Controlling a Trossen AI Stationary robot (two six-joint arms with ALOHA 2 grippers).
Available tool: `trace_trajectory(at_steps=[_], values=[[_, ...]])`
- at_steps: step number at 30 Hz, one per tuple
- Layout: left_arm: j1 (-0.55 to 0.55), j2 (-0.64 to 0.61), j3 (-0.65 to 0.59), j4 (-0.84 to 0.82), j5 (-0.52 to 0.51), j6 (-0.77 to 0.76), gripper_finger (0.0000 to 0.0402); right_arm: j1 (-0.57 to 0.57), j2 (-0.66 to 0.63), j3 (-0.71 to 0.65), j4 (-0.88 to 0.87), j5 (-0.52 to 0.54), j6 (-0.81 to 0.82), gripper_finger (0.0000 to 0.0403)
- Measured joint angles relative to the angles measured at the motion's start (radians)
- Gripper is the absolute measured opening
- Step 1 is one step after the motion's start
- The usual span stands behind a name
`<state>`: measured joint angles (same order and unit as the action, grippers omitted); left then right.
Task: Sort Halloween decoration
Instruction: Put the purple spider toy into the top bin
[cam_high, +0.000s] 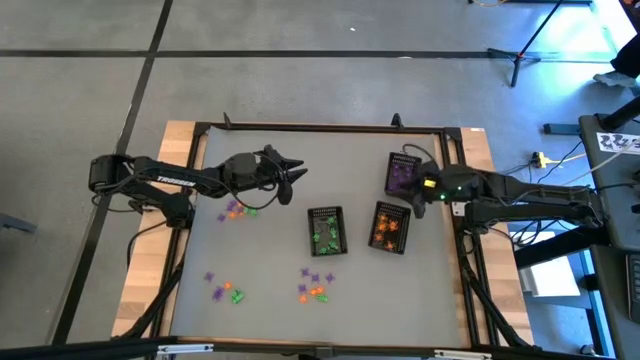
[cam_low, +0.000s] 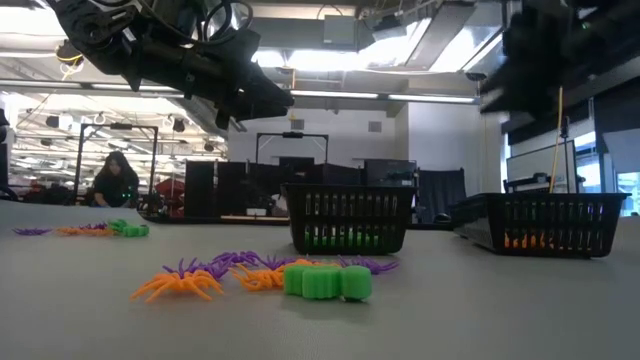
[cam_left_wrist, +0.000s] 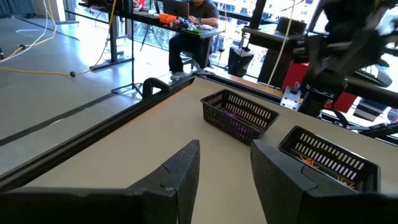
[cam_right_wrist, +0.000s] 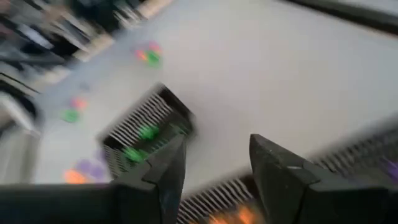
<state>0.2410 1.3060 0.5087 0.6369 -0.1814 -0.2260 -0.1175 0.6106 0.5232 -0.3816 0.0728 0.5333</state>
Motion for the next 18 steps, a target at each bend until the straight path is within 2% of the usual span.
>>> trace_trajectory(at_steps=[7, 11, 18], values=[[0.000, 0.000, 0.000, 0.000, 0.000, 0.000, 0.0135, 0.000, 0.028, 0.001, 0.274, -0.145, 0.020, 0.0175], [0.000, 0.000, 0.000, 0.000, 0.000, 0.000, 0.0135, 0.034, 0.076, 0.001, 0.316, -0.129, 0.021, 0.0175], [0.000, 0.000, 0.000, 0.000, 0.000, 0.000, 0.0135, 0.248, 0.307, 0.020, 0.455, -0.022, -0.002, 0.0175]])
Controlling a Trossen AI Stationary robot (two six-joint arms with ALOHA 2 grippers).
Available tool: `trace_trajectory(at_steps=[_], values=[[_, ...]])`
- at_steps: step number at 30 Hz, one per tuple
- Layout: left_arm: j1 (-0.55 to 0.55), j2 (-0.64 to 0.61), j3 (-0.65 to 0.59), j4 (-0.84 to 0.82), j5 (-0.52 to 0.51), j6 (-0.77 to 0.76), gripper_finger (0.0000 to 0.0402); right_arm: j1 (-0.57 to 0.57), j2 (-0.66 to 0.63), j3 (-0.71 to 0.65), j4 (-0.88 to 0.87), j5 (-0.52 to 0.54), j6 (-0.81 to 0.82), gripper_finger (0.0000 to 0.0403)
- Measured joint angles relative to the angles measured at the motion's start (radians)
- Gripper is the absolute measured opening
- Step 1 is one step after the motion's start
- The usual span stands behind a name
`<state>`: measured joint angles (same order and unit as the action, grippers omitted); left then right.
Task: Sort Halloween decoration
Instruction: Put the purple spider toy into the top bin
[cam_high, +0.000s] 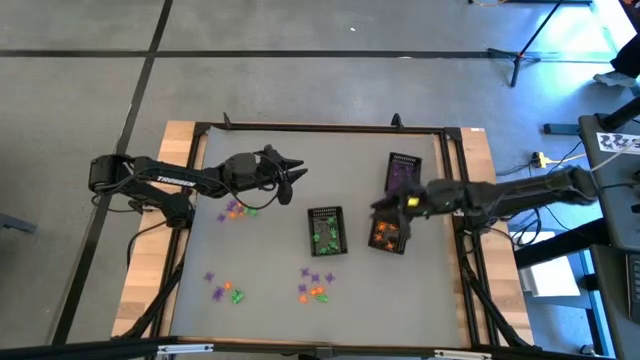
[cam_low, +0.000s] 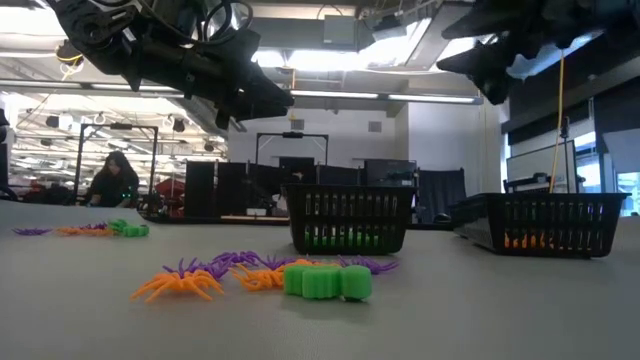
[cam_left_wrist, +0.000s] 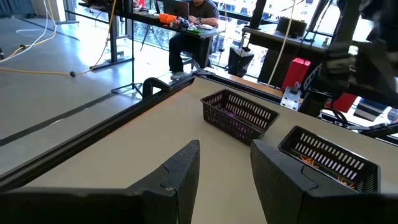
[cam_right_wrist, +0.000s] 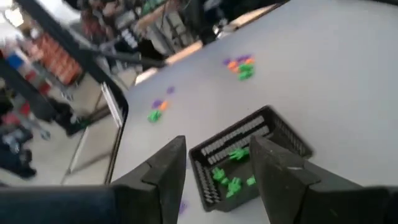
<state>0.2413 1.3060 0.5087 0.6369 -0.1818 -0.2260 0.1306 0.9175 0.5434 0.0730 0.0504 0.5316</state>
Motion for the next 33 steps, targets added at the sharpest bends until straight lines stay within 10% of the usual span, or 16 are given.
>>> trace_trajectory(at_steps=[17, 33], values=[[0.000, 0.000, 0.000, 0.000, 0.000, 0.000, 0.0135, 0.366, 0.662, 0.266, 0.126, 0.275, -0.174, 0.0175], [0.000, 0.000, 0.000, 0.000, 0.000, 0.000, 0.0135, 0.451, 0.844, 0.354, 0.250, 0.301, -0.129, 0.0175]])
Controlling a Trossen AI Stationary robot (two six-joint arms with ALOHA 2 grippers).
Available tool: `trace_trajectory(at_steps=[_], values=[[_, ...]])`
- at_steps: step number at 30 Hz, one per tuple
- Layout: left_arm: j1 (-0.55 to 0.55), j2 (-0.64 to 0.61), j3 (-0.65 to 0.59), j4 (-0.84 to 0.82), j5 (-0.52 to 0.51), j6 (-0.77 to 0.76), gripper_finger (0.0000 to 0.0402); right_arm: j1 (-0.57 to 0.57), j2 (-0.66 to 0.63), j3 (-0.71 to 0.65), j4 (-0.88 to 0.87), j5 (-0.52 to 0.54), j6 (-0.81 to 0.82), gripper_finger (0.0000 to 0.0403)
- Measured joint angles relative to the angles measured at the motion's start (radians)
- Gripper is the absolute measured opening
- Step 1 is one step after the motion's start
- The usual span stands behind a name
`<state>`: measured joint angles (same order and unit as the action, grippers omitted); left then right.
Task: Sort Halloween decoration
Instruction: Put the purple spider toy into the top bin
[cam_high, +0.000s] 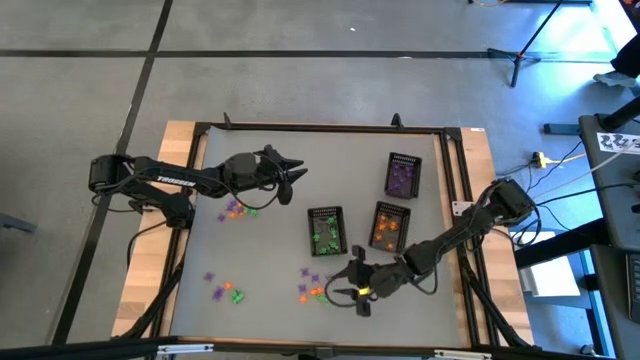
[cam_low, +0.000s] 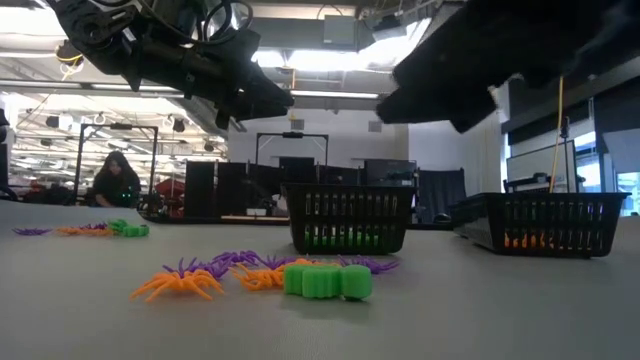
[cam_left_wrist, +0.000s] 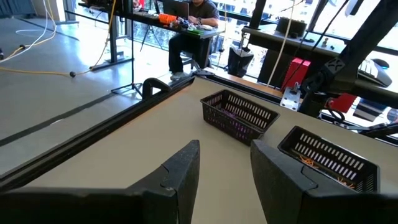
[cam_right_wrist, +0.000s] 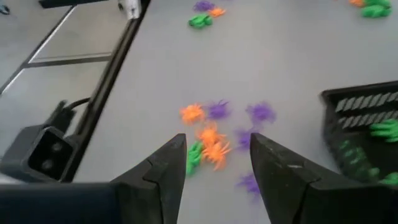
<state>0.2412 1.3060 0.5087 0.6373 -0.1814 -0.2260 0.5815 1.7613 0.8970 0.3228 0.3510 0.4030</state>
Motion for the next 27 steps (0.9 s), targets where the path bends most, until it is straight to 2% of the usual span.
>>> trace_trajectory(at_steps=[9, 14, 17, 23, 27], values=[[0.000, 0.000, 0.000, 0.000, 0.000, 0.000, 0.0135, 0.027, 0.001, 0.000, -0.062, 0.060, -0.024, 0.0175], [0.000, 0.000, 0.000, 0.000, 0.000, 0.000, 0.0135, 0.027, 0.001, 0.000, -0.161, 0.158, -0.018, 0.0175], [0.000, 0.000, 0.000, 0.000, 0.000, 0.000, 0.0135, 0.027, 0.001, 0.000, -0.199, 0.181, -0.016, 0.0175], [0.000, 0.000, 0.000, -0.001, 0.000, 0.000, 0.0135, 0.027, 0.001, 0.000, -0.199, 0.172, -0.005, 0.0175], [0.000, 0.000, 0.000, 0.000, 0.000, 0.000, 0.0135, 0.027, 0.016, 0.000, -0.192, 0.106, -0.051, 0.0175]])
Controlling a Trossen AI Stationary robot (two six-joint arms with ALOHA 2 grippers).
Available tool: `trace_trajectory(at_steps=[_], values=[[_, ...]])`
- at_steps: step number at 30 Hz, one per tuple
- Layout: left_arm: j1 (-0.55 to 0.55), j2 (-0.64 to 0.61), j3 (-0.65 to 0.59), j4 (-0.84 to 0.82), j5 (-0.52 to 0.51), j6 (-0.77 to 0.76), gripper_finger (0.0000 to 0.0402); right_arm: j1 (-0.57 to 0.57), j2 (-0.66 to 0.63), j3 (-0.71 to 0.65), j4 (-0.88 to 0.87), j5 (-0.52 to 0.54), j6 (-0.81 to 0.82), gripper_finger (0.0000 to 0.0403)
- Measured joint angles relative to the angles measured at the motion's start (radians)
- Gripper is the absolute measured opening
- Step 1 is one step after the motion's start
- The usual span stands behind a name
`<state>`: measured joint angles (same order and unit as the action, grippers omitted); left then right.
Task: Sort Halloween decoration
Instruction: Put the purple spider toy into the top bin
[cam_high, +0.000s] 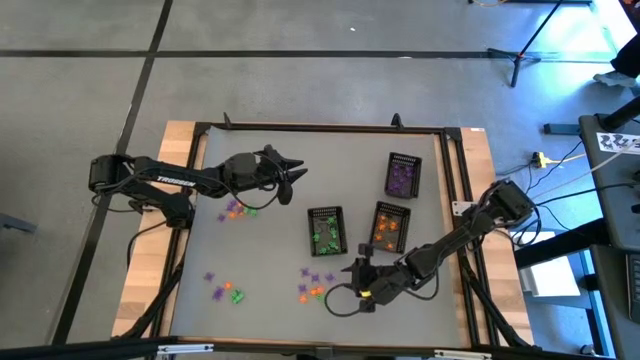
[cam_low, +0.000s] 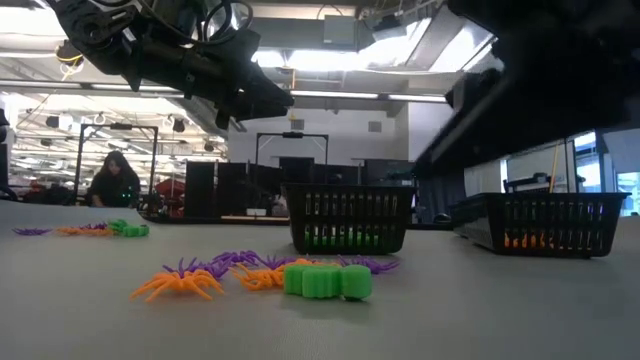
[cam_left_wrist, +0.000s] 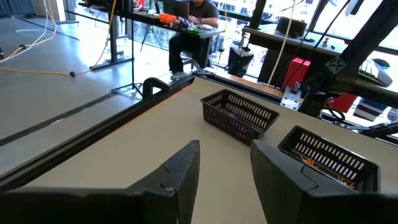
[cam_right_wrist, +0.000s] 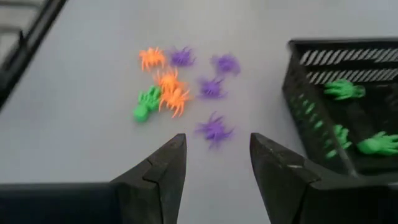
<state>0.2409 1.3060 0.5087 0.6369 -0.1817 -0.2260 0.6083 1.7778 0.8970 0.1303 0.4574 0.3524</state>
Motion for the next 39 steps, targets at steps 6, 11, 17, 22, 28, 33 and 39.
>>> trace_trajectory(at_steps=[6, 11, 17, 22, 28, 33, 39], values=[[0.000, 0.000, 0.000, 0.000, 0.000, 0.000, 0.0135, -0.031, 0.067, 0.000, 0.071, -0.036, -0.047, 0.0175], [0.000, 0.000, 0.000, 0.000, 0.000, 0.000, 0.0135, -0.081, 0.111, 0.008, 0.113, -0.090, -0.024, 0.0175], [0.000, 0.000, 0.000, 0.000, 0.000, 0.000, 0.0135, -0.088, 0.180, 0.055, 0.103, -0.118, -0.044, 0.0175], [0.000, 0.000, 0.000, 0.000, 0.000, 0.000, 0.0135, -0.105, 0.238, 0.122, 0.064, -0.167, -0.076, 0.0174], [0.000, 0.000, 0.000, 0.000, 0.000, 0.000, 0.0135, -0.111, 0.261, 0.187, -0.017, -0.198, -0.120, 0.0130], [0.000, 0.000, 0.000, 0.000, 0.000, 0.000, 0.0135, -0.110, 0.264, 0.208, -0.030, -0.206, -0.160, 0.0051], [0.000, 0.000, 0.000, 0.000, 0.000, 0.000, 0.0135, -0.111, 0.261, 0.223, -0.038, -0.206, -0.177, 0.0008]])
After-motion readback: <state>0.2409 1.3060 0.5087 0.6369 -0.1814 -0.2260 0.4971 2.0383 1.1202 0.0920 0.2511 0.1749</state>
